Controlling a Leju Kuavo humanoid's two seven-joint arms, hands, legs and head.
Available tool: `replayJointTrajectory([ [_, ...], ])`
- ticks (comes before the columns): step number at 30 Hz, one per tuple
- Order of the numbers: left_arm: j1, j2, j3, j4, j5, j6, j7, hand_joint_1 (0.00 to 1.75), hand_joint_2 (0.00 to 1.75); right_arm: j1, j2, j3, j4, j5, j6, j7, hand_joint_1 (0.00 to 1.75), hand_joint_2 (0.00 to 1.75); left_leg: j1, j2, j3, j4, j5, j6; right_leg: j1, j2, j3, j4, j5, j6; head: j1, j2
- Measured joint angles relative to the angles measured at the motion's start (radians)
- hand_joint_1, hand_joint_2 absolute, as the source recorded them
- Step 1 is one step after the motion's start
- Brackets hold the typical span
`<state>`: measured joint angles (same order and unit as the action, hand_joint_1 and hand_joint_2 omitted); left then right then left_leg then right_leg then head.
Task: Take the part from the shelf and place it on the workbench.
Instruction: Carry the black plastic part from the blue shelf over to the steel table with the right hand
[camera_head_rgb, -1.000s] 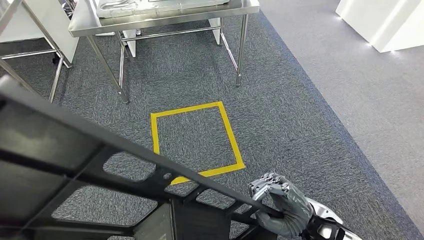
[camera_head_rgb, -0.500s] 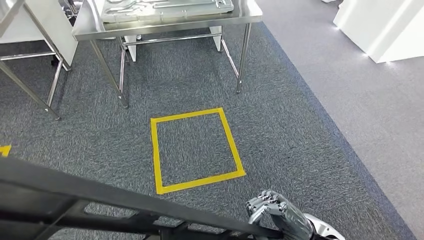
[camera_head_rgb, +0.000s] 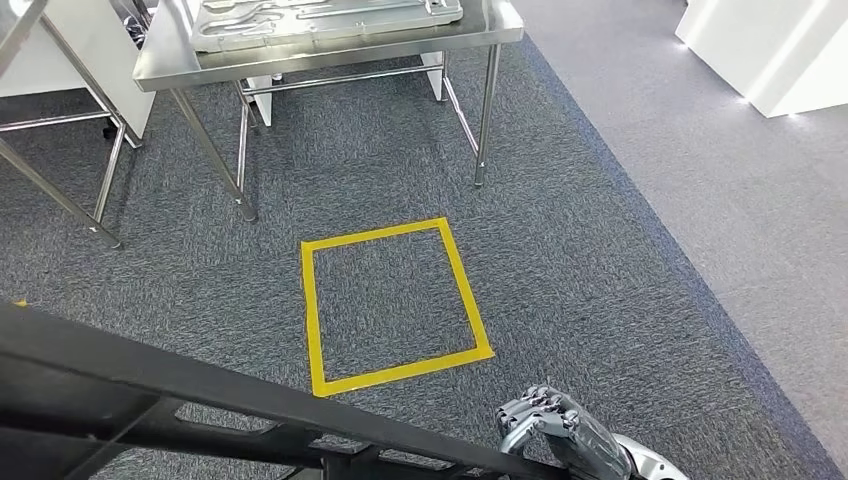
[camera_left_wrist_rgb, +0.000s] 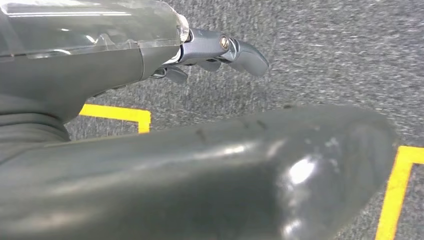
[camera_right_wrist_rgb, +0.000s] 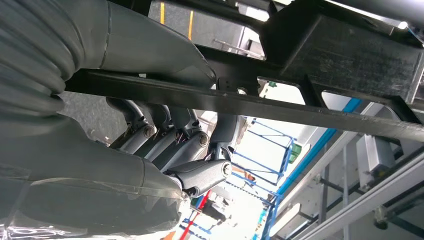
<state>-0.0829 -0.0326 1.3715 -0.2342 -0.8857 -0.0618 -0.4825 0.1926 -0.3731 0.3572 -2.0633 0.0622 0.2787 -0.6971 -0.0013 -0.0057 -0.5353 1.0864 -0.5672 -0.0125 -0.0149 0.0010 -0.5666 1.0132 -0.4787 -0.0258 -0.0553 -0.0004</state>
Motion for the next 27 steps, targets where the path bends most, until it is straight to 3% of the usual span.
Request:
replayJointTrajectory([
  [2, 0.001, 0.000, 0.000, 0.000, -0.003, 0.000, 0.000, 0.00, 0.00, 0.003, 0.000, 0.000, -0.003, 0.001, 0.000, 0.000, 1.69, 1.75, 0.002, 0.000, -0.085, 0.144, -0.048, -0.009, 0.001, -0.001, 0.015, 0.000, -0.014, -0.005, 0.000, 0.000],
  [3, 0.003, 0.000, 0.000, 0.000, -0.004, 0.000, 0.000, 0.00, 0.00, 0.005, 0.000, 0.000, -0.003, 0.001, -0.001, 0.000, 1.69, 1.75, 0.003, 0.000, -0.123, 0.197, -0.055, -0.010, 0.001, -0.001, 0.023, 0.000, -0.022, -0.006, 0.000, 0.000],
  [4, 0.005, 0.000, 0.000, 0.000, -0.004, 0.000, 0.000, 0.00, 0.00, 0.007, 0.000, -0.001, -0.003, 0.001, -0.001, 0.000, 1.69, 1.75, 0.003, 0.000, -0.146, 0.214, -0.039, -0.010, 0.002, 0.000, 0.034, 0.000, -0.030, -0.006, 0.000, 0.000],
  [5, 0.006, 0.000, 0.000, 0.000, -0.004, 0.000, 0.000, 0.00, 0.00, 0.009, 0.000, -0.001, -0.003, 0.001, -0.001, 0.000, 1.69, 1.75, 0.003, 0.000, -0.149, 0.191, -0.003, -0.006, 0.002, 0.001, 0.047, 0.000, -0.039, -0.005, 0.000, 0.000],
  [7, 0.007, 0.002, 0.000, 0.000, -0.004, -0.001, 0.000, 0.00, 0.00, 0.012, 0.000, -0.003, -0.004, -0.002, -0.001, 0.000, 1.69, 1.75, -0.002, 0.000, -0.109, 0.061, 0.092, 0.009, 0.003, 0.002, 0.075, -0.002, -0.059, -0.002, 0.000, 0.000],
  [8, 0.007, 0.003, 0.000, 0.000, -0.004, -0.001, 0.000, 0.00, 0.00, 0.014, 0.000, -0.005, -0.005, -0.004, -0.001, 0.000, 1.69, 1.75, -0.006, 0.001, -0.085, 0.002, 0.119, 0.018, 0.004, 0.002, 0.085, -0.004, -0.067, 0.001, 0.000, 0.000],
  [9, 0.006, 0.005, 0.000, 0.000, -0.005, -0.001, 0.000, 0.00, 0.00, 0.016, 0.000, -0.006, -0.007, -0.006, -0.001, 0.000, 1.69, 1.75, -0.011, 0.001, -0.068, -0.038, 0.128, 0.027, 0.003, 0.003, 0.092, -0.007, -0.073, 0.006, 0.000, 0.000],
  [11, 0.006, 0.008, 0.000, 0.000, -0.005, 0.000, 0.000, 0.00, 0.00, 0.020, 0.000, -0.008, -0.009, -0.008, -0.001, 0.000, 1.69, 1.75, -0.018, 0.002, -0.051, -0.070, 0.115, 0.041, 0.001, 0.003, 0.102, -0.008, -0.070, 0.019, 0.000, 0.000],
  [13, 0.007, 0.011, 0.000, 0.000, -0.006, -0.001, 0.000, 0.00, 0.00, 0.023, 0.001, -0.010, -0.012, -0.008, -0.001, 0.001, 1.69, 1.75, -0.014, 0.001, -0.022, -0.098, 0.112, 0.049, 0.001, 0.002, 0.106, 0.011, -0.060, 0.031, 0.000, 0.000],
  [15, 0.007, 0.011, 0.000, 0.000, -0.007, -0.001, 0.000, 0.00, 0.00, 0.021, 0.002, -0.012, -0.014, -0.007, -0.002, 0.001, 1.69, 1.75, -0.008, -0.001, 0.012, -0.117, 0.107, 0.055, 0.002, 0.002, 0.069, 0.086, -0.069, 0.036, 0.000, 0.000],
  [17, 0.007, 0.011, 0.000, 0.000, -0.009, -0.001, 0.000, 0.00, 0.00, 0.022, 0.003, -0.014, -0.015, -0.004, -0.007, 0.001, 1.69, 1.75, -0.006, -0.002, 0.030, -0.121, 0.093, 0.059, 0.000, 0.002, -0.017, 0.204, -0.113, 0.042, 0.000, 0.000],
  [19, 0.009, 0.011, 0.000, 0.000, -0.011, -0.002, -0.001, 0.00, 0.00, 0.028, 0.003, -0.016, -0.021, -0.001, -0.018, 0.001, 1.69, 1.75, -0.005, -0.003, 0.049, -0.121, 0.074, 0.057, -0.005, 0.001, -0.088, 0.265, -0.146, 0.050, 0.000, 0.000],
  [20, 0.010, 0.011, 0.000, 0.000, -0.011, -0.002, -0.001, 0.00, 0.00, 0.031, 0.003, -0.018, -0.026, 0.001, -0.026, 0.001, 1.69, 1.75, -0.003, -0.003, 0.062, -0.121, 0.064, 0.054, -0.008, 0.000, -0.100, 0.248, -0.134, 0.054, 0.000, 0.000],
  [21, 0.011, 0.011, 0.000, 0.000, -0.011, -0.002, -0.001, 0.00, 0.00, 0.033, 0.003, -0.019, -0.033, 0.004, -0.034, 0.001, 1.69, 1.75, -0.001, -0.003, 0.076, -0.121, 0.052, 0.050, -0.011, 0.000, -0.096, 0.200, -0.100, 0.058, 0.000, 0.000],
  [22, 0.012, 0.011, 0.000, 0.000, -0.011, -0.002, -0.001, 0.00, 0.00, 0.036, 0.003, -0.021, -0.040, 0.008, -0.042, 0.001, 1.69, 1.75, 0.001, -0.004, 0.090, -0.121, 0.040, 0.045, -0.015, -0.002, -0.081, 0.134, -0.045, 0.062, 0.000, 0.000],
  [24, 0.011, 0.012, 0.000, 0.000, -0.009, -0.001, -0.003, 0.00, 0.00, 0.040, 0.004, -0.022, -0.052, 0.017, -0.059, 0.002, 1.69, 1.75, 0.001, -0.003, 0.113, -0.120, 0.014, 0.032, -0.016, -0.008, -0.054, 0.041, 0.022, 0.058, 0.000, 0.000],
  [25, 0.010, 0.013, 0.000, 0.000, -0.007, -0.001, -0.004, 0.00, 0.00, 0.042, 0.004, -0.022, -0.059, 0.021, -0.065, 0.002, 1.69, 1.75, 0.000, -0.002, 0.124, -0.120, 0.004, 0.024, -0.015, -0.010, -0.048, 0.024, 0.032, 0.051, 0.000, 0.000],
  [27, 0.008, 0.014, 0.000, 0.000, -0.005, 0.000, -0.007, 0.00, 0.00, 0.045, 0.004, -0.021, -0.073, 0.027, -0.073, 0.002, 1.69, 1.75, 0.000, 0.000, 0.136, -0.112, -0.002, 0.012, -0.012, -0.007, -0.039, 0.025, 0.017, 0.033, -0.001, 0.000],
])
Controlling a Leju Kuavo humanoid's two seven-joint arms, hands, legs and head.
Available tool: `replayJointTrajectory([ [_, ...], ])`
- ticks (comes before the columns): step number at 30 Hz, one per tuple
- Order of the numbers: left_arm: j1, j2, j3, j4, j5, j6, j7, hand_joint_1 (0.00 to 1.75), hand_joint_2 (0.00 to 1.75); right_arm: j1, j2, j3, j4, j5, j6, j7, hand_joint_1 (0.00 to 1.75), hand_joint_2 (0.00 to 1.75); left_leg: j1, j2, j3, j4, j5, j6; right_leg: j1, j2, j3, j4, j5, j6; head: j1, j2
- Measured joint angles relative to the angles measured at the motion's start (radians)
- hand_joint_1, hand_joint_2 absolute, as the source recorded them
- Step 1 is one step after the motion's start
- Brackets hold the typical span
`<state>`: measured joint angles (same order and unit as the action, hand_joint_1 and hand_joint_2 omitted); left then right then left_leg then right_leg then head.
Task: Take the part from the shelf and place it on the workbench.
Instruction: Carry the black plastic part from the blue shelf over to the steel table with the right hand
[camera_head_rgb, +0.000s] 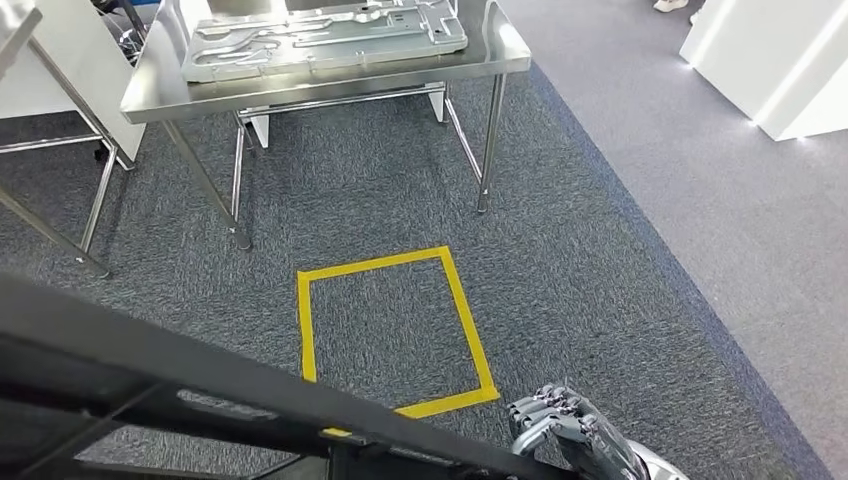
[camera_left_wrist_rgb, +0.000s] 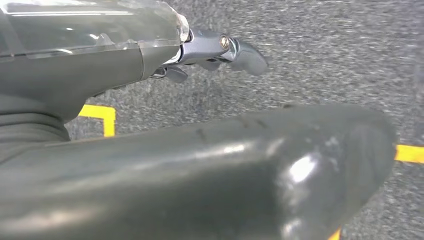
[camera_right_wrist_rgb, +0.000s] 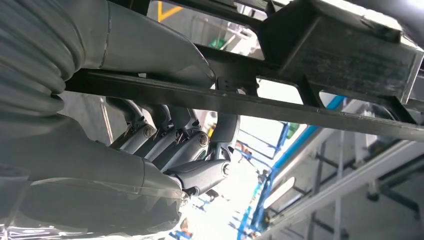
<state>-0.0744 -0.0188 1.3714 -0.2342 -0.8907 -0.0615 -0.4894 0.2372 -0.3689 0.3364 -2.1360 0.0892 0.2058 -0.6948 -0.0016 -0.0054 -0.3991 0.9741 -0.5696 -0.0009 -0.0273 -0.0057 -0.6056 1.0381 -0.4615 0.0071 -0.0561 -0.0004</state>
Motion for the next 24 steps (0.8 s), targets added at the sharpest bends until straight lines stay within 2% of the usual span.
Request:
replayJointTrajectory([
  [1, -0.001, 0.000, 0.000, 0.000, 0.001, 0.001, -0.001, 0.00, 0.00, 0.001, 0.000, 0.001, -0.007, 0.002, -0.001, 0.000, 1.69, 1.75, 0.001, 0.001, 0.001, 0.017, 0.002, -0.005, -0.001, 0.002, 0.009, -0.002, -0.002, -0.007, 0.000, 0.000],
  [2, -0.002, 0.000, 0.000, 0.000, 0.001, 0.001, -0.001, 0.00, 0.00, 0.001, 0.000, 0.002, -0.012, 0.002, -0.001, 0.000, 1.69, 1.75, 0.003, 0.001, -0.011, 0.049, 0.004, -0.008, -0.002, 0.003, 0.018, -0.003, -0.008, -0.013, 0.000, 0.000],
  [3, -0.003, 0.000, 0.000, 0.000, 0.002, 0.002, -0.001, 0.00, 0.00, 0.001, 0.000, 0.002, -0.015, 0.000, -0.001, 0.001, 1.69, 1.75, 0.005, 0.001, -0.040, 0.101, -0.002, -0.012, -0.002, 0.004, 0.029, -0.004, -0.014, -0.018, 0.000, 0.000],
  [4, -0.004, 0.000, 0.000, 0.000, 0.005, 0.004, -0.001, 0.00, 0.00, 0.002, 0.000, 0.003, -0.018, -0.004, 0.000, 0.001, 1.69, 1.75, 0.006, 0.001, -0.082, 0.169, -0.016, -0.016, -0.001, 0.003, 0.037, -0.005, -0.022, -0.021, 0.000, 0.000],
  [6, -0.001, -0.001, 0.001, 0.000, 0.010, 0.008, 0.002, 0.00, 0.00, 0.005, 0.000, 0.003, -0.021, -0.015, 0.003, 0.001, 1.69, 1.75, 0.006, 0.001, -0.184, 0.295, -0.075, -0.021, 0.000, 0.005, 0.056, -0.006, -0.041, -0.025, 0.000, 0.000],
  [7, 0.001, -0.001, 0.002, 0.000, 0.014, 0.011, 0.002, 0.00, 0.00, 0.007, 0.000, 0.002, -0.022, -0.025, 0.005, 0.001, 1.69, 1.75, 0.006, 0.001, -0.221, 0.322, -0.103, -0.021, 0.002, 0.006, 0.067, -0.006, -0.051, -0.025, 0.000, 0.000],
  [8, 0.004, -0.001, 0.004, 0.000, 0.017, 0.016, 0.003, 0.00, 0.00, 0.011, 0.000, 0.001, -0.024, -0.038, 0.009, 0.001, 1.69, 1.75, 0.005, 0.001, -0.245, 0.318, -0.114, -0.017, 0.004, 0.007, 0.081, -0.007, -0.063, -0.026, 0.000, 0.000],
  [9, 0.007, -0.002, 0.006, 0.000, 0.022, 0.022, 0.002, 0.00, 0.00, 0.014, 0.000, -0.002, -0.025, -0.055, 0.017, 0.002, 1.69, 1.75, 0.003, 0.001, -0.254, 0.285, -0.100, -0.011, 0.006, 0.008, 0.097, -0.007, -0.075, -0.026, 0.000, 0.000],
  [10, 0.009, -0.002, 0.010, 0.000, 0.027, 0.029, 0.000, 0.00, 0.00, 0.016, 0.000, -0.008, -0.027, -0.074, 0.026, 0.002, 1.69, 1.75, 0.001, 0.001, -0.254, 0.229, -0.058, -0.001, 0.009, 0.008, 0.112, -0.008, -0.087, -0.026, 0.000, 0.000],
  [12, 0.015, -0.003, 0.020, 0.000, 0.036, 0.041, -0.006, 0.00, 0.00, 0.018, 0.000, -0.022, -0.030, -0.109, 0.047, 0.002, 1.69, 1.75, -0.010, -0.002, -0.243, 0.130, 0.056, 0.023, 0.013, 0.011, 0.139, -0.010, -0.109, -0.022, 0.000, 0.000],
  [13, 0.019, -0.003, 0.024, 0.000, 0.039, 0.046, -0.009, 0.00, 0.00, 0.019, 0.000, -0.030, -0.030, -0.123, 0.059, 0.002, 1.69, 1.75, -0.016, -0.005, -0.235, 0.102, 0.094, 0.031, 0.014, 0.013, 0.150, -0.014, -0.119, -0.017, 0.000, 0.000],
  [14, 0.023, -0.003, 0.027, 0.000, 0.042, 0.050, -0.012, 0.00, 0.00, 0.020, 0.001, -0.039, -0.030, -0.134, 0.072, 0.003, 1.69, 1.75, -0.021, -0.009, -0.227, 0.089, 0.111, 0.037, 0.014, 0.016, 0.161, -0.012, -0.122, -0.011, 0.000, 0.000],
  [16, 0.024, -0.005, 0.030, 0.000, 0.045, 0.057, -0.019, 0.00, 0.00, 0.024, 0.002, -0.059, -0.032, -0.148, 0.094, 0.003, 1.69, 1.75, -0.021, -0.013, -0.198, 0.066, 0.106, 0.046, 0.014, 0.019, 0.173, 0.005, -0.112, 0.003, 0.000, 0.000],
  [17, 0.023, -0.007, 0.032, 0.000, 0.046, 0.059, -0.022, 0.00, 0.00, 0.025, 0.003, -0.070, -0.033, -0.151, 0.102, 0.003, 1.69, 1.75, -0.019, -0.013, -0.181, 0.053, 0.104, 0.050, 0.014, 0.018, 0.166, 0.035, -0.100, 0.008, 0.000, 0.000],
  [18, 0.021, -0.008, 0.035, 0.000, 0.047, 0.059, -0.025, 0.00, 0.00, 0.025, 0.004, -0.080, -0.034, -0.153, 0.107, 0.002, 1.69, 1.75, -0.016, -0.013, -0.164, 0.044, 0.102, 0.054, 0.013, 0.016, 0.145, 0.076, -0.095, 0.011, 0.000, 0.000],
  [19, 0.020, -0.010, 0.037, 0.000, 0.047, 0.059, -0.026, 0.00, 0.00, 0.027, 0.005, -0.087, -0.035, -0.154, 0.111, 0.002, 1.69, 1.75, -0.014, -0.013, -0.149, 0.036, 0.099, 0.056, 0.013, 0.015, 0.111, 0.128, -0.101, 0.013, 0.000, 0.000],
  [20, 0.021, -0.010, 0.039, 0.000, 0.047, 0.059, -0.028, 0.00, 0.00, 0.031, 0.005, -0.094, -0.035, -0.154, 0.113, 0.002, 1.69, 1.75, -0.014, -0.013, -0.139, 0.033, 0.092, 0.058, 0.013, 0.014, 0.070, 0.183, -0.120, 0.015, 0.000, 0.000],
  [21, 0.022, -0.011, 0.043, 0.000, 0.047, 0.059, -0.028, 0.00, 0.00, 0.036, 0.005, -0.100, -0.035, -0.152, 0.113, 0.002, 1.69, 1.75, -0.014, -0.014, -0.130, 0.031, 0.082, 0.059, 0.012, 0.013, 0.027, 0.227, -0.151, 0.017, 0.000, 0.000],
  [22, 0.025, -0.012, 0.045, 0.000, 0.046, 0.058, -0.029, 0.00, 0.00, 0.042, 0.005, -0.105, -0.036, -0.150, 0.113, 0.002, 1.69, 1.75, -0.014, -0.014, -0.119, 0.030, 0.072, 0.059, 0.012, 0.012, -0.010, 0.251, -0.181, 0.021, 0.000, 0.000],
  [23, 0.028, -0.013, 0.047, 0.000, 0.046, 0.058, -0.030, 0.00, 0.00, 0.047, 0.005, -0.109, -0.036, -0.148, 0.112, 0.002, 1.69, 1.75, -0.014, -0.015, -0.106, 0.030, 0.060, 0.058, 0.012, 0.012, -0.035, 0.251, -0.198, 0.023, 0.000, 0.000],
  [24, 0.030, -0.014, 0.049, 0.000, 0.045, 0.057, -0.030, 0.00, 0.00, 0.053, 0.005, -0.112, -0.037, -0.145, 0.111, 0.002, 1.69, 1.75, -0.014, -0.016, -0.091, 0.030, 0.047, 0.057, 0.013, 0.012, -0.048, 0.225, -0.193, 0.023, 0.000, 0.000],
])
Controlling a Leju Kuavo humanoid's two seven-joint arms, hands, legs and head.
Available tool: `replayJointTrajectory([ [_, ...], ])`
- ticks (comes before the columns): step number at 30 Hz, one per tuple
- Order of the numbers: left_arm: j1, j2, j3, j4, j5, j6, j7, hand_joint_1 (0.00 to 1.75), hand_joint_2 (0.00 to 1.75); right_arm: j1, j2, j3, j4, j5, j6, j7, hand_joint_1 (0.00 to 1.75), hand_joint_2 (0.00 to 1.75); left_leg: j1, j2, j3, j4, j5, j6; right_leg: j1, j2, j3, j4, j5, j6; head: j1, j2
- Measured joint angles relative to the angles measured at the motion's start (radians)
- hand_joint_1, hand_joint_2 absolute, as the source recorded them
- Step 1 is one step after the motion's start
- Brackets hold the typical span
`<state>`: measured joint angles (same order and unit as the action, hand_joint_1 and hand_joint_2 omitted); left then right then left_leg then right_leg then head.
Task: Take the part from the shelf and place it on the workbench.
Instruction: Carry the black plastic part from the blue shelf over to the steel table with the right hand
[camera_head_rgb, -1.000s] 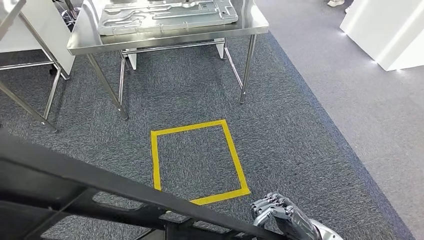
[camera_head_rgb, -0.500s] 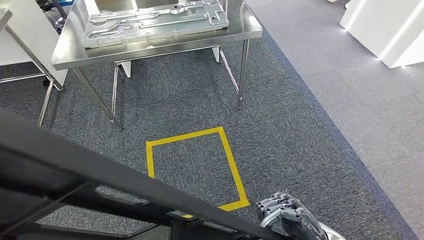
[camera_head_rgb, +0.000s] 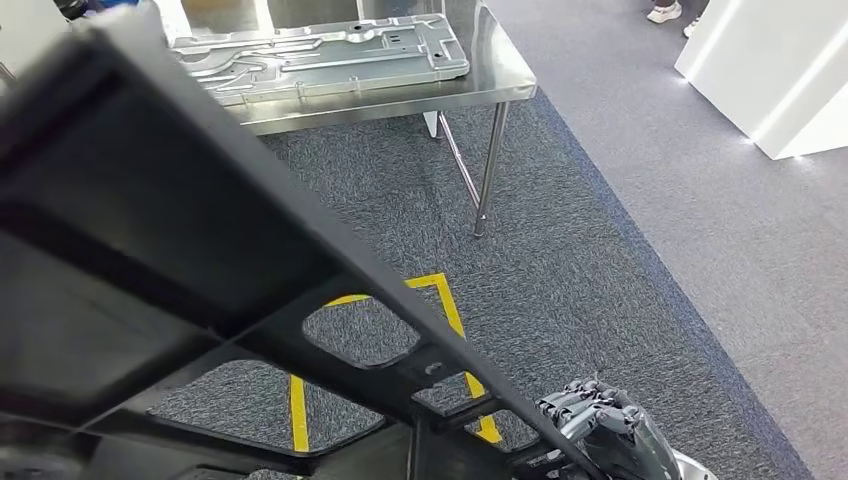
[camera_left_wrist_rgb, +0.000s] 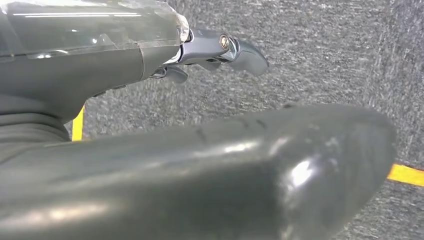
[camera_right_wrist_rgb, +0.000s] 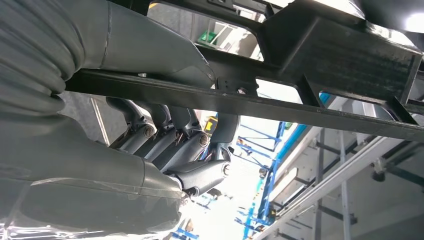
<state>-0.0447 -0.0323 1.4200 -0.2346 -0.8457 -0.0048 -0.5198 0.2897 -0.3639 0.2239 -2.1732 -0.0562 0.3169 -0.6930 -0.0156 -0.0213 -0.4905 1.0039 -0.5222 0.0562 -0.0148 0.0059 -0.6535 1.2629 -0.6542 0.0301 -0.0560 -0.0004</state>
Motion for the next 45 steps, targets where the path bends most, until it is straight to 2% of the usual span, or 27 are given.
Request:
replayJointTrajectory([
  [1, 0.001, -0.001, 0.000, 0.000, -0.001, -0.001, -0.001, 0.00, 0.00, 0.005, 0.000, -0.003, -0.002, 0.001, -0.001, 0.000, 1.69, 1.75, 0.000, -0.001, 0.016, 0.000, -0.013, -0.002, 0.000, 0.000, -0.002, -0.048, 0.031, -0.002, 0.000, 0.000],
  [3, 0.003, -0.003, 0.001, 0.000, -0.002, -0.001, -0.005, 0.00, 0.00, 0.014, 0.001, -0.012, -0.005, 0.001, -0.002, 0.000, 1.69, 1.75, -0.001, -0.002, 0.044, 0.000, -0.039, -0.007, 0.004, -0.001, 0.005, -0.153, 0.148, -0.010, 0.000, 0.000],
  [4, 0.003, -0.004, 0.001, 0.000, -0.002, -0.002, -0.006, 0.00, 0.00, 0.018, 0.002, -0.016, -0.007, 0.000, -0.002, 0.000, 1.69, 1.75, -0.002, -0.002, 0.052, -0.001, -0.051, -0.012, 0.006, -0.002, 0.008, -0.185, 0.189, -0.015, 0.001, 0.000],
  [5, 0.003, -0.004, 0.001, 0.000, -0.003, -0.002, -0.008, 0.00, 0.00, 0.022, 0.003, -0.021, -0.010, -0.001, -0.002, 0.000, 1.69, 1.75, -0.002, -0.002, 0.061, -0.003, -0.059, -0.017, 0.009, -0.002, 0.010, -0.201, 0.212, -0.020, 0.001, 0.000],
  [8, 0.000, -0.003, 0.001, 0.000, -0.004, -0.002, -0.012, 0.00, 0.00, 0.029, 0.005, -0.030, -0.020, -0.002, -0.002, 0.000, 1.69, 1.75, -0.003, 0.001, 0.073, 0.016, -0.061, -0.032, 0.006, 0.002, 0.036, -0.216, 0.190, -0.037, 0.002, 0.000],
  [9, -0.003, -0.003, 0.001, 0.000, -0.005, -0.002, -0.012, 0.00, 0.00, 0.030, 0.005, -0.033, -0.022, -0.002, -0.002, -0.001, 1.69, 1.75, -0.002, 0.003, 0.057, 0.051, -0.057, -0.038, 0.004, 0.001, 0.052, -0.221, 0.182, -0.042, 0.001, 0.000],
  [11, -0.006, -0.003, 0.001, 0.000, -0.005, -0.002, -0.013, 0.00, 0.00, 0.031, 0.005, -0.037, -0.026, -0.002, -0.002, -0.001, 1.69, 1.75, 0.004, 0.009, -0.017, 0.169, -0.074, -0.052, 0.001, -0.001, 0.084, -0.231, 0.162, -0.047, 0.001, 0.000],
  [13, -0.004, -0.003, 0.001, 0.000, -0.005, -0.003, -0.013, 0.00, 0.00, 0.033, 0.005, -0.039, -0.028, -0.001, -0.003, -0.002, 1.69, 1.75, 0.012, 0.012, -0.111, 0.273, -0.129, -0.063, -0.001, -0.002, 0.114, -0.234, 0.138, -0.047, 0.001, 0.000],
  [14, -0.002, -0.003, 0.001, 0.000, -0.005, -0.003, -0.013, 0.00, 0.00, 0.035, 0.005, -0.040, -0.028, 0.000, -0.004, -0.002, 1.69, 1.75, 0.015, 0.013, -0.144, 0.290, -0.152, -0.067, -0.003, -0.001, 0.130, -0.234, 0.125, -0.046, 0.001, 0.000],
  [15, 0.000, -0.003, 0.001, 0.000, -0.005, -0.003, -0.013, 0.00, 0.00, 0.037, 0.005, -0.040, -0.029, 0.001, -0.005, -0.002, 1.69, 1.75, 0.018, 0.014, -0.164, 0.280, -0.157, -0.069, -0.005, -0.001, 0.149, -0.234, 0.110, -0.044, 0.001, 0.000],
  [16, 0.002, -0.003, 0.001, 0.000, -0.006, -0.004, -0.013, 0.00, 0.00, 0.039, 0.005, -0.040, -0.029, 0.003, -0.006, -0.002, 1.69, 1.75, 0.019, 0.015, -0.173, 0.243, -0.136, -0.070, -0.006, 0.000, 0.169, -0.234, 0.095, -0.042, 0.001, 0.000],
  [18, 0.005, -0.002, 0.001, 0.000, -0.007, -0.004, -0.013, 0.00, 0.00, 0.044, 0.005, -0.040, -0.030, 0.006, -0.012, -0.001, 1.69, 1.75, 0.017, 0.017, -0.177, 0.143, -0.015, -0.065, -0.008, 0.000, 0.207, -0.236, 0.063, -0.034, 0.001, 0.000],
  [20, 0.009, -0.002, 0.001, 0.000, -0.010, -0.006, -0.014, 0.00, 0.00, 0.050, 0.005, -0.039, -0.033, 0.007, -0.018, -0.001, 1.69, 1.75, 0.010, 0.021, -0.172, 0.090, 0.071, -0.051, -0.008, 0.002, 0.231, -0.242, 0.039, -0.020, 0.002, 0.000],
  [22, 0.009, -0.001, 0.001, 0.000, -0.011, -0.007, -0.015, 0.00, 0.00, 0.055, 0.005, -0.039, -0.039, 0.007, -0.021, -0.001, 1.69, 1.75, 0.007, 0.022, -0.156, 0.080, 0.070, -0.034, -0.007, 0.004, 0.243, -0.238, 0.044, -0.004, 0.002, 0.000],
  [24, 0.007, -0.001, 0.001, 0.000, -0.012, -0.007, -0.016, 0.00, 0.00, 0.055, 0.005, -0.040, -0.044, 0.006, -0.023, -0.001, 1.69, 1.75, 0.010, 0.019, -0.127, 0.054, 0.065, -0.021, -0.007, 0.002, 0.220, -0.180, 0.073, 0.006, 0.002, 0.000],
  [26, 0.005, -0.001, 0.001, 0.000, -0.012, -0.007, -0.017, 0.00, 0.00, 0.056, 0.006, -0.042, -0.045, 0.004, -0.027, -0.001, 1.69, 1.75, 0.012, 0.017, -0.091, 0.027, 0.056, -0.011, -0.008, 0.000, 0.142, -0.066, 0.072, 0.009, 0.002, 0.000],
  [28, 0.006, -0.001, 0.001, 0.000, -0.013, -0.007, -0.018, 0.00, 0.00, 0.057, 0.006, -0.043, -0.045, 0.002, -0.029, -0.001, 1.69, 1.75, 0.010, 0.015, -0.060, 0.014, 0.039, -0.004, -0.007, -0.001, 0.054, 0.023, 0.014, 0.009, 0.002, 0.000],
  [30, 0.007, -0.001, 0.001, 0.000, -0.013, -0.007, -0.018, 0.00, 0.00, 0.059, 0.006, -0.044, -0.045, 0.002, -0.031, -0.001, 1.69, 1.75, 0.008, 0.011, -0.027, 0.009, 0.016, -0.004, -0.005, -0.001, 0.002, 0.024, -0.028, 0.007, 0.002, 0.000],
  [31, 0.007, -0.001, 0.001, 0.000, -0.013, -0.007, -0.019, 0.00, 0.00, 0.059, 0.006, -0.044, -0.045, 0.003, -0.033, -0.001, 1.69, 1.75, 0.007, 0.009, -0.008, 0.009, 0.003, -0.004, -0.002, -0.001, -0.007, -0.009, -0.015, 0.004, 0.002, 0.000],
  [32, 0.007, -0.001, 0.001, 0.000, -0.013, -0.007, -0.019, 0.00, 0.00, 0.061, 0.006, -0.044, -0.045, 0.003, -0.035, -0.001, 1.69, 1.75, 0.005, 0.007, 0.009, 0.008, -0.011, -0.005, 0.002, -0.001, -0.008, -0.062, 0.031, -0.003, 0.002, 0.000],
  [34, 0.006, -0.005, 0.001, 0.001, -0.013, -0.007, -0.020, 0.00, 0.00, 0.066, 0.008, -0.045, -0.045, 0.004, -0.038, -0.001, 1.69, 1.75, 0.003, 0.004, 0.036, 0.010, -0.037, -0.009, 0.015, 0.002, -0.007, -0.163, 0.161, -0.021, 0.002, 0.000],
  [35, 0.006, -0.006, 0.001, 0.002, -0.013, -0.007, -0.020, 0.00, 0.00, 0.069, 0.010, -0.047, -0.046, 0.004, -0.039, -0.001, 1.69, 1.75, 0.002, 0.003, 0.044, 0.008, -0.048, -0.014, 0.019, 0.003, -0.006, -0.192, 0.208, -0.028, 0.002, 0.000],
  [36, 0.005, -0.008, 0.001, 0.003, -0.013, -0.007, -0.020, 0.00, 0.00, 0.072, 0.012, -0.048, -0.047, 0.005, -0.039, -0.001, 1.69, 1.75, 0.002, 0.001, 0.052, 0.009, -0.053, -0.019, 0.022, 0.005, -0.005, -0.206, 0.229, -0.031, 0.002, 0.000],
  [38, 0.003, -0.007, 0.001, 0.003, -0.013, -0.007, -0.022, 0.00, 0.00, 0.074, 0.015, -0.050, -0.051, 0.004, -0.040, -0.001, 1.69, 1.75, 0.001, 0.001, 0.060, 0.016, -0.051, -0.030, 0.018, 0.005, 0.016, -0.222, 0.222, -0.036, 0.002, 0.000],
  [40, 0.000, -0.007, 0.001, 0.003, -0.015, -0.009, -0.024, 0.00, 0.00, 0.077, 0.016, -0.051, -0.056, 0.002, -0.043, -0.002, 1.69, 1.75, 0.003, 0.005, 0.041, 0.072, -0.053, -0.042, 0.011, 0.003, 0.046, -0.242, 0.213, -0.044, 0.002, 0.000],
  [43, -0.003, -0.004, 0.001, 0.003, -0.016, -0.013, -0.025, 0.00, 0.00, 0.081, 0.016, -0.052, -0.062, 0.002, -0.051, -0.002, 1.69, 1.75, 0.015, 0.011, -0.064, 0.232, -0.123, -0.067, 0.004, 0.002, 0.079, -0.253, 0.192, -0.047, 0.002, 0.000],
  [45, -0.002, -0.001, 0.001, 0.003, -0.019, -0.013, -0.024, 0.00, 0.00, 0.082, 0.016, -0.051, -0.062, 0.004, -0.055, -0.002, 1.69, 1.75, 0.026, 0.013, -0.122, 0.272, -0.146, -0.079, -0.002, 0.003, 0.102, -0.253, 0.173, -0.042, 0.002, 0.000],
])
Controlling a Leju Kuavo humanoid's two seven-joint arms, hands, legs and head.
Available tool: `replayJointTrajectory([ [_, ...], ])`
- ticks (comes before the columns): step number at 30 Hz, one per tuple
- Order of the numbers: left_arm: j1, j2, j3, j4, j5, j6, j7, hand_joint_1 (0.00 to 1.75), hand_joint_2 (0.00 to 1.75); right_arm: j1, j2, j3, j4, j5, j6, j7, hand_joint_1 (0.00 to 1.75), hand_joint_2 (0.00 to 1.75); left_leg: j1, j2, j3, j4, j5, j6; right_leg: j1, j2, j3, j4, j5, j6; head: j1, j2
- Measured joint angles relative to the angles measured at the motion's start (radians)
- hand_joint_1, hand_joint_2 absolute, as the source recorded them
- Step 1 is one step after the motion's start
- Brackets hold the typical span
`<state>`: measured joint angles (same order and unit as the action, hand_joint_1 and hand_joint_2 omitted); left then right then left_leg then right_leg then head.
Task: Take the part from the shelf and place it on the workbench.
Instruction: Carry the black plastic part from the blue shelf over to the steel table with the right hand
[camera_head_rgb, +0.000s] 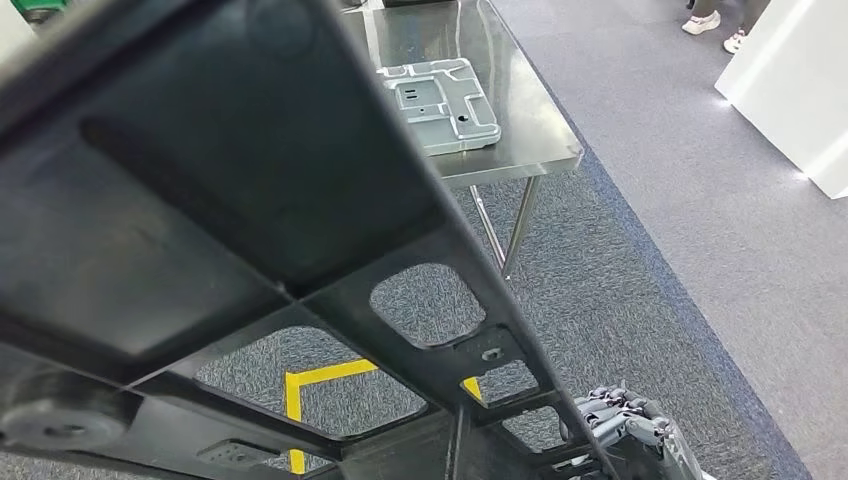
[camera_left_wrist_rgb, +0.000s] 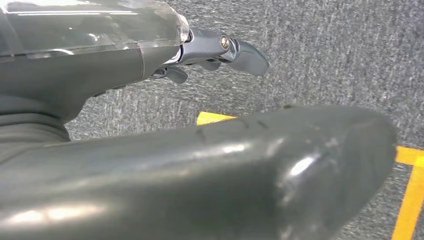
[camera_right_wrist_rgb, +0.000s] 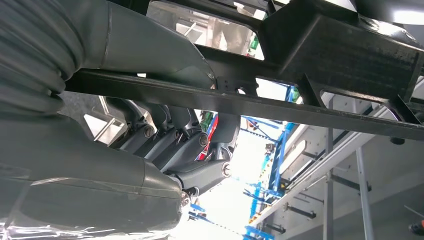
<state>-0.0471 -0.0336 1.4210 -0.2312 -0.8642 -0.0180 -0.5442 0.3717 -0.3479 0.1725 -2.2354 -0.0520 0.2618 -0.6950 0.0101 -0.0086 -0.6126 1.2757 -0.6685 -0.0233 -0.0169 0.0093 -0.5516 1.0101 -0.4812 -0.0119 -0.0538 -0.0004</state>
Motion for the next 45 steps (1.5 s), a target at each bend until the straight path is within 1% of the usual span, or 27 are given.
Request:
replayJointTrajectory([
  [1, 0.000, 0.000, 0.000, 0.000, -0.002, 0.000, 0.000, 0.00, 0.00, 0.000, 0.000, 0.000, 0.000, 0.001, -0.001, 0.000, 1.69, 1.75, 0.005, 0.001, -0.009, -0.025, 0.022, -0.005, -0.004, 0.001, 0.014, 0.000, -0.011, 0.004, 0.000, 0.000],
  [4, 0.001, 0.001, 0.000, 0.000, -0.005, 0.000, 0.002, 0.00, 0.00, 0.000, 0.000, 0.001, 0.000, 0.002, -0.003, 0.000, 1.69, 1.75, 0.014, 0.005, 0.004, -0.187, 0.174, -0.012, -0.011, 0.002, 0.054, 0.002, -0.043, 0.022, 0.000, 0.000],
  [5, 0.002, 0.001, 0.000, 0.000, -0.006, 0.000, 0.004, 0.00, 0.00, 0.000, 0.001, 0.001, 0.000, 0.002, -0.004, 0.000, 1.69, 1.75, 0.013, 0.006, 0.007, -0.218, 0.205, -0.008, -0.012, 0.003, 0.059, 0.003, -0.051, 0.029, 0.000, 0.000],
  [6, 0.003, 0.002, 0.000, 0.000, -0.006, 0.000, 0.005, 0.00, 0.00, 0.001, 0.001, 0.001, 0.000, 0.001, -0.004, 0.000, 1.69, 1.75, 0.011, 0.007, 0.007, -0.229, 0.216, -0.002, -0.011, 0.003, 0.061, 0.004, -0.058, 0.037, 0.000, 0.000],
  [8, 0.002, 0.004, 0.000, 0.000, -0.007, 0.000, 0.007, 0.00, 0.00, 0.002, 0.003, 0.000, -0.002, -0.002, -0.006, 0.000, 1.69, 1.75, 0.008, 0.006, 0.011, -0.228, 0.215, 0.016, -0.012, 0.004, 0.066, -0.001, -0.068, 0.052, 0.000, 0.000],
  [10, 0.000, 0.004, 0.000, 0.000, -0.009, 0.000, 0.008, 0.00, 0.00, 0.005, 0.004, -0.005, -0.007, -0.008, -0.005, 0.000, 1.69, 1.75, 0.009, 0.005, 0.021, -0.239, 0.213, 0.030, -0.014, 0.000, 0.060, 0.024, -0.085, 0.061, 0.000, 0.000],
  [11, -0.002, 0.005, 0.000, 0.000, -0.010, 0.000, 0.008, 0.00, 0.00, 0.007, 0.004, -0.010, -0.011, -0.013, -0.004, 0.000, 1.69, 1.75, 0.011, 0.005, 0.028, -0.244, 0.211, 0.037, -0.014, -0.002, 0.038, 0.065, -0.104, 0.062, 0.000, 0.000],
  [13, -0.005, 0.005, 0.000, 0.000, -0.012, 0.001, 0.008, 0.00, 0.00, 0.016, 0.004, -0.022, -0.015, -0.025, 0.006, -0.001, 1.69, 1.75, 0.006, 0.005, 0.040, -0.246, 0.200, 0.047, -0.011, -0.004, -0.044, 0.199, -0.148, 0.062, 0.000, 0.000],
  [14, -0.005, 0.005, 0.000, 0.000, -0.012, 0.002, 0.008, 0.00, 0.00, 0.021, 0.005, -0.029, -0.016, -0.030, 0.016, -0.001, 1.69, 1.75, 0.003, 0.005, 0.047, -0.246, 0.194, 0.051, -0.010, -0.004, -0.086, 0.257, -0.157, 0.061, 0.000, 0.000],
  [15, -0.005, 0.005, 0.000, 0.000, -0.013, 0.003, 0.008, 0.00, 0.00, 0.027, 0.007, -0.036, -0.017, -0.034, 0.028, -0.001, 1.69, 1.75, 0.000, 0.004, 0.056, -0.246, 0.186, 0.053, -0.008, -0.004, -0.116, 0.286, -0.146, 0.060, 0.000, 0.000],
  [16, -0.005, 0.005, 0.000, 0.000, -0.013, 0.004, 0.008, 0.00, 0.00, 0.030, 0.009, -0.044, -0.017, -0.036, 0.041, -0.001, 1.69, 1.75, -0.003, 0.003, 0.067, -0.246, 0.177, 0.053, -0.007, -0.004, -0.125, 0.274, -0.115, 0.056, 0.000, 0.000],
  [18, -0.004, 0.004, 0.000, 0.000, -0.013, 0.007, 0.008, 0.00, 0.00, 0.033, 0.012, -0.059, -0.020, -0.039, 0.068, 0.000, 1.69, 1.75, -0.007, 0.001, 0.092, -0.247, 0.159, 0.052, 0.000, -0.004, -0.099, 0.164, -0.021, 0.042, 0.000, 0.000],
  [19, -0.005, 0.003, 0.000, 0.000, -0.012, 0.009, 0.008, 0.00, 0.00, 0.033, 0.014, -0.067, -0.022, -0.041, 0.082, 0.000, 1.69, 1.75, -0.011, 0.001, 0.102, -0.246, 0.150, 0.050, 0.005, -0.004, -0.080, 0.109, 0.012, 0.032, 0.000, 0.000],
  [20, -0.006, 0.001, 0.000, 0.000, -0.012, 0.011, 0.008, 0.00, 0.00, 0.033, 0.018, -0.075, -0.024, -0.043, 0.095, 0.000, 1.69, 1.75, -0.012, 0.000, 0.108, -0.247, 0.143, 0.046, 0.010, -0.005, -0.065, 0.069, 0.027, 0.025, 0.000, 0.000],
  [22, -0.008, -0.001, 0.000, 0.001, -0.012, 0.012, 0.008, 0.00, 0.00, 0.034, 0.027, -0.092, -0.029, -0.047, 0.117, 0.002, 1.69, 1.75, -0.013, 0.001, 0.113, -0.251, 0.134, 0.036, 0.016, -0.005, -0.054, 0.043, 0.020, 0.017, 0.000, 0.000],
  [25, -0.010, -0.001, 0.000, 0.000, -0.012, 0.013, 0.007, 0.00, 0.00, 0.036, 0.042, -0.116, -0.033, -0.058, 0.149, 0.002, 1.69, 1.75, -0.012, 0.005, 0.119, -0.243, 0.119, 0.021, 0.008, -0.003, -0.032, 0.013, 0.017, 0.009, 0.000, 0.000],
  [27, -0.010, -0.002, 0.000, 0.000, -0.012, 0.013, 0.006, 0.00, 0.00, 0.035, 0.047, -0.131, -0.033, -0.069, 0.170, 0.002, 1.69, 1.75, -0.007, 0.005, 0.075, -0.156, 0.081, 0.009, 0.003, -0.006, -0.012, -0.002, 0.013, 0.002, 0.000, 0.000],
  [29, -0.007, -0.001, 0.000, 0.000, -0.012, 0.013, 0.005, 0.00, 0.00, 0.034, 0.048, -0.147, -0.033, -0.080, 0.197, 0.003, 1.69, 1.75, 0.000, 0.005, -0.008, -0.027, 0.044, -0.002, 0.002, -0.007, 0.001, -0.004, 0.002, -0.001, 0.000, 0.000],
  [30, -0.005, -0.001, 0.000, 0.000, -0.012, 0.013, 0.005, 0.00, 0.00, 0.034, 0.048, -0.156, -0.033, -0.085, 0.214, 0.003, 1.69, 1.75, 0.004, 0.005, -0.039, 0.009, 0.048, -0.007, 0.001, -0.005, 0.009, -0.004, -0.004, 0.001, 0.000, 0.000],
  [31, -0.003, -0.001, 0.000, 0.000, -0.011, 0.013, 0.005, 0.00, 0.00, 0.034, 0.049, -0.167, -0.033, -0.089, 0.231, 0.003, 1.69, 1.75, 0.007, 0.005, -0.053, 0.009, 0.073, -0.011, -0.001, -0.003, 0.018, -0.003, -0.012, 0.003, 0.000, 0.000],
  [33, 0.001, -0.001, 0.000, 0.000, -0.009, 0.013, 0.005, 0.00, 0.00, 0.034, 0.051, -0.188, -0.033, -0.093, 0.262, 0.004, 1.69, 1.75, 0.013, 0.005, -0.028, -0.096, 0.166, -0.017, -0.005, 0.001, 0.042, -0.003, -0.029, 0.012, 0.000, 0.000],
  [35, 0.002, -0.001, 0.002, 0.000, -0.007, 0.015, 0.004, 0.00, 0.00, 0.034, 0.058, -0.207, -0.033, -0.095, 0.287, 0.004, 1.69, 1.75, 0.012, 0.002, 0.012, -0.202, 0.219, -0.013, -0.005, 0.005, 0.057, 0.000, -0.046, 0.024, 0.000, 0.000],
  [36, 0.003, -0.001, 0.003, 0.000, -0.006, 0.016, 0.003, 0.00, 0.00, 0.034, 0.065, -0.216, -0.033, -0.095, 0.300, 0.005, 1.69, 1.75, 0.010, 0.001, 0.022, -0.227, 0.221, -0.006, -0.005, 0.007, 0.059, 0.001, -0.051, 0.031, 0.000, 0.000],
  [40, 0.004, -0.001, 0.007, 0.000, -0.004, 0.020, 0.001, 0.00, 0.00, 0.035, 0.113, -0.248, -0.035, -0.097, 0.342, 0.005, 1.69, 1.75, 0.006, 0.001, 0.038, -0.245, 0.206, 0.028, -0.009, 0.006, 0.062, 0.009, -0.066, 0.053, 0.000, 0.000],
  [42, 0.004, -0.001, 0.008, 0.000, -0.003, 0.022, 0.000, 0.00, 0.00, 0.034, 0.145, -0.263, -0.036, -0.102, 0.364, 0.005, 1.69, 1.75, 0.008, 0.002, 0.051, -0.255, 0.203, 0.041, -0.009, 0.001, 0.022, 0.093, -0.106, 0.057, 0.000, 0.000],
  [44, 0.004, -0.001, 0.009, 0.000, -0.003, 0.025, -0.001, 0.00, 0.00, 0.034, 0.180, -0.278, -0.034, -0.106, 0.387, 0.006, 1.69, 1.75, 0.005, 0.003, 0.058, -0.256, 0.195, 0.047, -0.008, -0.002, -0.066, 0.233, -0.152, 0.058, 0.000, 0.000],
  [45, 0.005, -0.001, 0.011, 0.000, -0.003, 0.027, -0.001, 0.00, 0.00, 0.034, 0.196, -0.285, -0.033, -0.107, 0.397, 0.006, 1.69, 1.75, 0.003, 0.003, 0.063, -0.256, 0.190, 0.049, -0.008, -0.002, -0.103, 0.279, -0.156, 0.058, 0.000, 0.000],
])
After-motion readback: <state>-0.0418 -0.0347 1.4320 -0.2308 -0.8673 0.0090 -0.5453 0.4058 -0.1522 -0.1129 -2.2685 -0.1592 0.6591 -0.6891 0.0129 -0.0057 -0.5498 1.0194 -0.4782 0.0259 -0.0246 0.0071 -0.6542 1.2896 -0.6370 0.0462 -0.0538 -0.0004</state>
